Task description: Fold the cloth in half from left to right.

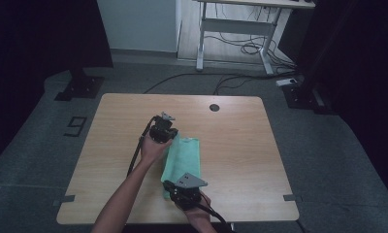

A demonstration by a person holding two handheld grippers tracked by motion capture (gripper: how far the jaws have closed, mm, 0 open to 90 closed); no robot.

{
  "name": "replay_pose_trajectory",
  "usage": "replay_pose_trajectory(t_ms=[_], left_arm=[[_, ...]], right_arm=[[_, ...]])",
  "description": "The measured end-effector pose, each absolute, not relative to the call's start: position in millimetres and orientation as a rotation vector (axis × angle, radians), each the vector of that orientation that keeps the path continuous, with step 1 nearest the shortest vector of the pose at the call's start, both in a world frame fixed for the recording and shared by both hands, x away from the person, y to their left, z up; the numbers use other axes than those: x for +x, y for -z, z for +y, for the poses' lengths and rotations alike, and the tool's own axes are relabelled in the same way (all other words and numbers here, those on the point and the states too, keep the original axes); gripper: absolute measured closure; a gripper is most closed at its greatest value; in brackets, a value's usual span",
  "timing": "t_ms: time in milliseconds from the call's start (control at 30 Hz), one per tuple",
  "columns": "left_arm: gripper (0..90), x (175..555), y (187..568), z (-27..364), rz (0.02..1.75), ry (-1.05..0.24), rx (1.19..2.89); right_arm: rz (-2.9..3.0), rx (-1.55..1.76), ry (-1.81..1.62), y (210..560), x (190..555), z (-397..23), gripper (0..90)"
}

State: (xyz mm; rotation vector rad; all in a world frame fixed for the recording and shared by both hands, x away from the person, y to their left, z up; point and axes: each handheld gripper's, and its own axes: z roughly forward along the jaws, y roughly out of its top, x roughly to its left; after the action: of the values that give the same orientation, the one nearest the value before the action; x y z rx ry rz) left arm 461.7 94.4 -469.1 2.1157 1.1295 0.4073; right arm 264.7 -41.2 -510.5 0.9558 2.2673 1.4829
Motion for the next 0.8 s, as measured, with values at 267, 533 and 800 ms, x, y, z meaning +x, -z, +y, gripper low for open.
replay_pose_trajectory(t_ms=[267, 533, 800], left_arm=[[86.3, 461.8, 472.0, 88.5, 1.123, -0.402, 2.123], [86.3, 461.8, 474.9, 83.0, 1.122, -0.404, 2.128], [86.1, 463.5, 479.6, 79.6, 1.129, -0.402, 2.132]], right_arm=[[2.266, 0.976, -1.478, 514.5, 264.2, -48.0, 85.2], [2.270, 0.988, -1.464, 516.9, 263.5, -53.7, 85.2], [2.262, 1.003, -1.453, 519.0, 263.2, -60.2, 85.1]])
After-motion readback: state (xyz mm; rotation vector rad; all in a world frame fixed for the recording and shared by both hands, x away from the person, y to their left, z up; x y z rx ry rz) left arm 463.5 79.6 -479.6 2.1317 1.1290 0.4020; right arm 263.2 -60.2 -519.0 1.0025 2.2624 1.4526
